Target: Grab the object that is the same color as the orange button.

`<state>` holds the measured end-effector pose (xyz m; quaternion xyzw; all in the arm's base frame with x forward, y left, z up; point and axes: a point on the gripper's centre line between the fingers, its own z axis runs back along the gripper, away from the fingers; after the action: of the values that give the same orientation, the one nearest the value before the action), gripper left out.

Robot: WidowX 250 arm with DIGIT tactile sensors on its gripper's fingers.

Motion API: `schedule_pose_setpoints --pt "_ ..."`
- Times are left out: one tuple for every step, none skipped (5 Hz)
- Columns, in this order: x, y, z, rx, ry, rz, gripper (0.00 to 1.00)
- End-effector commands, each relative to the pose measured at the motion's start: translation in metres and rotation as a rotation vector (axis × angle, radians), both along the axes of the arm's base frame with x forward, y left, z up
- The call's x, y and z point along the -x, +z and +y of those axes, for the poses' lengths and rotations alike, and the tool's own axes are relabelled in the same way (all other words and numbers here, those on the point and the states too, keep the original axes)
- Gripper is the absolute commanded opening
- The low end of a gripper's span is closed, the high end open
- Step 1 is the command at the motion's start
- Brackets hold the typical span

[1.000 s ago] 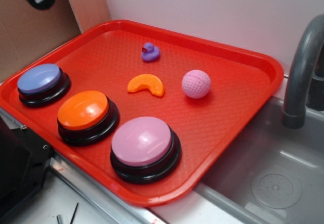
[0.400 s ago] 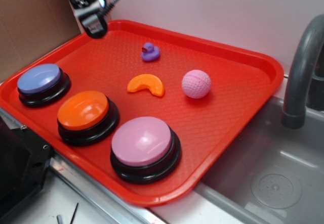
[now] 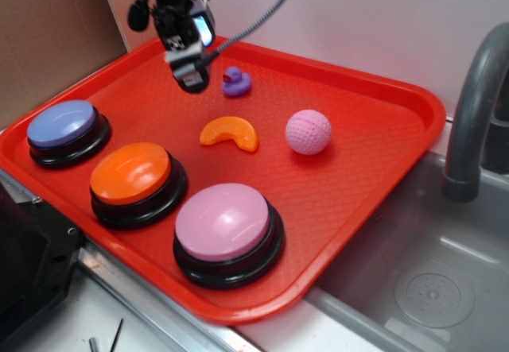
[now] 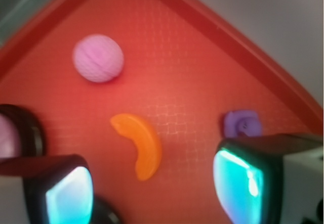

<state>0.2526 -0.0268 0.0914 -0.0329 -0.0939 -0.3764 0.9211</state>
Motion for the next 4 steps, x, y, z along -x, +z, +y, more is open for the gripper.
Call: schedule_pose_setpoints --pt "-0.007 -0.032 -0.01 -0.061 -0.1 -0.014 1.0" --pt "-0.006 -0.053 -0.012 -0.097 -0.127 0.01 1.0" --pt "-0.005 -0.068 -0.013 -0.144 -0.128 0.029 1.0" --pt "-0.007 -0.072 -0.012 -0.141 -0.122 0.04 1.0"
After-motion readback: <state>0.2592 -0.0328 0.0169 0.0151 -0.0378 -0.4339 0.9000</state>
